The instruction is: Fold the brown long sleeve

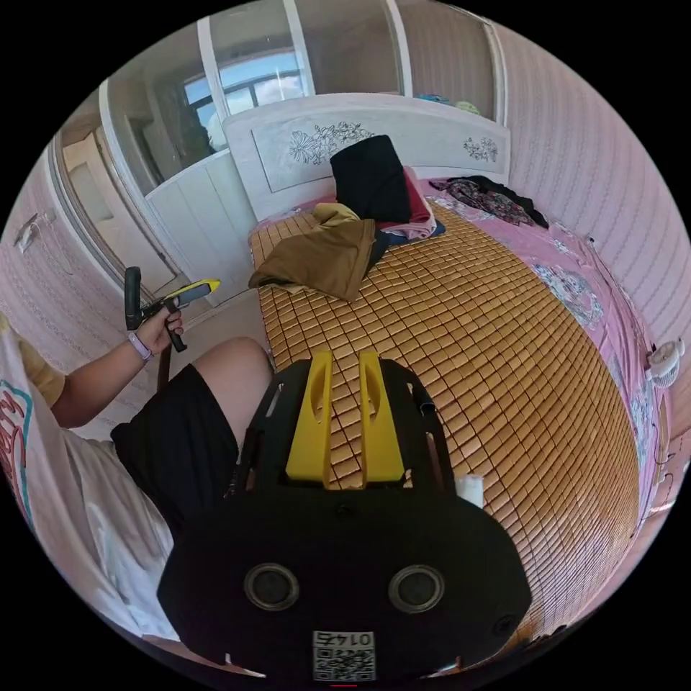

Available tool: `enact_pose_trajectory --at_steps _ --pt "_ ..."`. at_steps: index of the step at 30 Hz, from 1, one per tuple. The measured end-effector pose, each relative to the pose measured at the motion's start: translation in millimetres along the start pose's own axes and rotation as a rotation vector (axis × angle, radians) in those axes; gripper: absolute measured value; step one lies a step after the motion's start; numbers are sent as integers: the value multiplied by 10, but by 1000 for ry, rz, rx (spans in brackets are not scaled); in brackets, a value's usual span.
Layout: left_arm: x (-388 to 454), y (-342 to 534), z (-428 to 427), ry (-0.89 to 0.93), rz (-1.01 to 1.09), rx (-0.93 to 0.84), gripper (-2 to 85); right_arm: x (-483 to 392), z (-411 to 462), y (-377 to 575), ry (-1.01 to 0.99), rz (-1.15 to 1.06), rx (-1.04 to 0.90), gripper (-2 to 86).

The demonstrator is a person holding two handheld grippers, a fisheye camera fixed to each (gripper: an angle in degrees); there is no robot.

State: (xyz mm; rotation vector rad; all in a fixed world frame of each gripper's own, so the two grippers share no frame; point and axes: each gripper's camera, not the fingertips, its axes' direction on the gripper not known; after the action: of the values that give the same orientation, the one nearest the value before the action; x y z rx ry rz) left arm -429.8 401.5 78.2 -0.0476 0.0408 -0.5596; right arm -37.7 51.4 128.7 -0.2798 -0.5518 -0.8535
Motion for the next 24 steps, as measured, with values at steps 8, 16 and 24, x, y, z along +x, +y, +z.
enact_pose_trajectory --at_steps 8,16,24 --pt "-514 -405 633 9 -109 -120 123 22 1266 -1366 17 -9 -124 114" --pt "-536 -722 493 17 -64 -108 27 -395 2032 -2098 191 -243 -339 2" --pt "-84 -1376 -96 25 99 -5 -9 -88 940 -2077 63 -236 -160 -5"
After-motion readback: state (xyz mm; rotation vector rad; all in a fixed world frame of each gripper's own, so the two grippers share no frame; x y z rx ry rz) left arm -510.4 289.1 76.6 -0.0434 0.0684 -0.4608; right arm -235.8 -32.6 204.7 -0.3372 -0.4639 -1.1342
